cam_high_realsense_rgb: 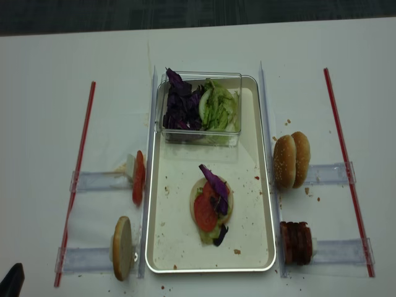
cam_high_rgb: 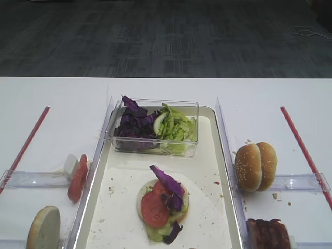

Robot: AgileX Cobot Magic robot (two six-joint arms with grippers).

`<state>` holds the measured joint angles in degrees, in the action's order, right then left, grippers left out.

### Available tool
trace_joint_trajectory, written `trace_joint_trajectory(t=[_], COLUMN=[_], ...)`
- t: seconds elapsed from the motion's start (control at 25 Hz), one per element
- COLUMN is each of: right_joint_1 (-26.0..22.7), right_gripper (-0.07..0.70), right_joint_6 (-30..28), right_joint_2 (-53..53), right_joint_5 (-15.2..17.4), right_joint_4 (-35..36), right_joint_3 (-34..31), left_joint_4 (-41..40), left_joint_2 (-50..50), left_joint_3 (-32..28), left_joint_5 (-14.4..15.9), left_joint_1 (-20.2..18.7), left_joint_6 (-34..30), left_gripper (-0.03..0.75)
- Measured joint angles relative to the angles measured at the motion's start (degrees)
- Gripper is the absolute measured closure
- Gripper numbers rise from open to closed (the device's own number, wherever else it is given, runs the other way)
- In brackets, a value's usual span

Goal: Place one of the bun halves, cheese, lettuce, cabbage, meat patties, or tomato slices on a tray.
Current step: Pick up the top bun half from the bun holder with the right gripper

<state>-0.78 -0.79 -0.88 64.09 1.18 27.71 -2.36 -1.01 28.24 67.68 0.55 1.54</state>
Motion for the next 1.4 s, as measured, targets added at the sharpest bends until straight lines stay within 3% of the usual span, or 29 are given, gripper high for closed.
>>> trace_joint_trajectory(t=[0.8,1.4], right_joint_1=[0.00,0.00], right_gripper=[0.167,0.163], right_joint_6=[0.00,-0.11], right_joint_2=[0.56,30.85], right_joint_5=[0.00,-0.48], right_joint_4=[0.00,0.23], right_joint_3=[0.00,0.00], left_joint_4=[0.00,0.00], left_joint_2=[0.00,0.00], left_joint_3=[0.00,0.00], left_joint_5=[0.00,0.00], left_joint_1=[0.00,0.00], left_joint_6=[0.00,0.00], left_gripper=[0.225,0.225])
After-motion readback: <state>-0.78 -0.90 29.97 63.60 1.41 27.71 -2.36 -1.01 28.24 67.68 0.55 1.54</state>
